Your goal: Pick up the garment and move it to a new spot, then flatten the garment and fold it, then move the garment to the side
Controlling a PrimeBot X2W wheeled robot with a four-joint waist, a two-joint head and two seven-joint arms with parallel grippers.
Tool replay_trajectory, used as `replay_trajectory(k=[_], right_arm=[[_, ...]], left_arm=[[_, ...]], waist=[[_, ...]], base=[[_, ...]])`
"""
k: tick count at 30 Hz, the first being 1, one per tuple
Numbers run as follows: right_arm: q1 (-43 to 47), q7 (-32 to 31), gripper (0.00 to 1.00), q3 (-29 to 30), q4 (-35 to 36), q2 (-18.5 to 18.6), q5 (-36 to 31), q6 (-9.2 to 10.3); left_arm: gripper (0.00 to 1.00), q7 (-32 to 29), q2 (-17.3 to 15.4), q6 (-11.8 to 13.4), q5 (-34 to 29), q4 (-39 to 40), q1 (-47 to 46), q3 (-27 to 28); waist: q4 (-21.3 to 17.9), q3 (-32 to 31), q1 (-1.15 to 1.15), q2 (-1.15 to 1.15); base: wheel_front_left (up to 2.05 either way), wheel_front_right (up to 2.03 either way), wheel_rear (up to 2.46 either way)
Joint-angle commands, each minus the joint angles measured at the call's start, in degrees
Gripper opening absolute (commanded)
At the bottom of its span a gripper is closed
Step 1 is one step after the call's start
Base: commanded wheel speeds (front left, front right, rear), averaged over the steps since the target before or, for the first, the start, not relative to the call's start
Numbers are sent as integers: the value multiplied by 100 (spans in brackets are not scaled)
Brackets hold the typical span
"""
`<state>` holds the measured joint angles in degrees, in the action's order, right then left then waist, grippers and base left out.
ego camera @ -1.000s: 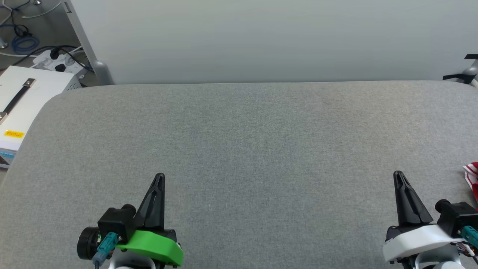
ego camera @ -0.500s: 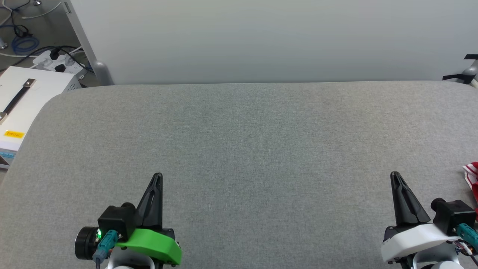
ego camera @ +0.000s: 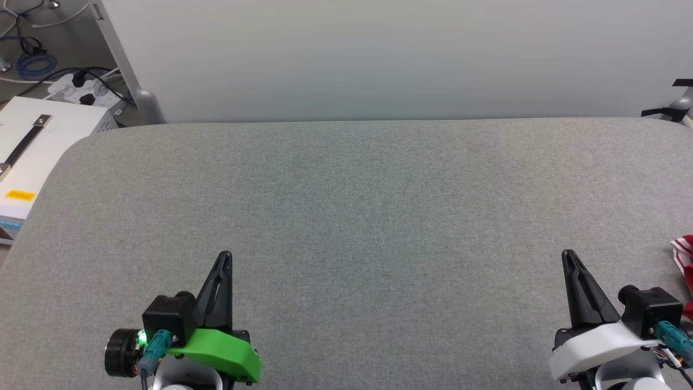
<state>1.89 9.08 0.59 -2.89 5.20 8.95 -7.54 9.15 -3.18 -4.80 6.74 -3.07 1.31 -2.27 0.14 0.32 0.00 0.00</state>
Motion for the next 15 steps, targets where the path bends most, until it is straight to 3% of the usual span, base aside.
replay_trajectory(k=[1,15], right_arm=[[-72,-41,0,-9,48,-27,-58,2],[-97,-224,0,-19,99,-71,-235,3]], left_arm=[[0,-35,11,39,-58,32,-48,19],[0,-222,15,132,-188,90,-66,63]], waist=[[0,-1,0,0],[-3,-7,0,0]], base=[[0,0,0],[0,0,0]])
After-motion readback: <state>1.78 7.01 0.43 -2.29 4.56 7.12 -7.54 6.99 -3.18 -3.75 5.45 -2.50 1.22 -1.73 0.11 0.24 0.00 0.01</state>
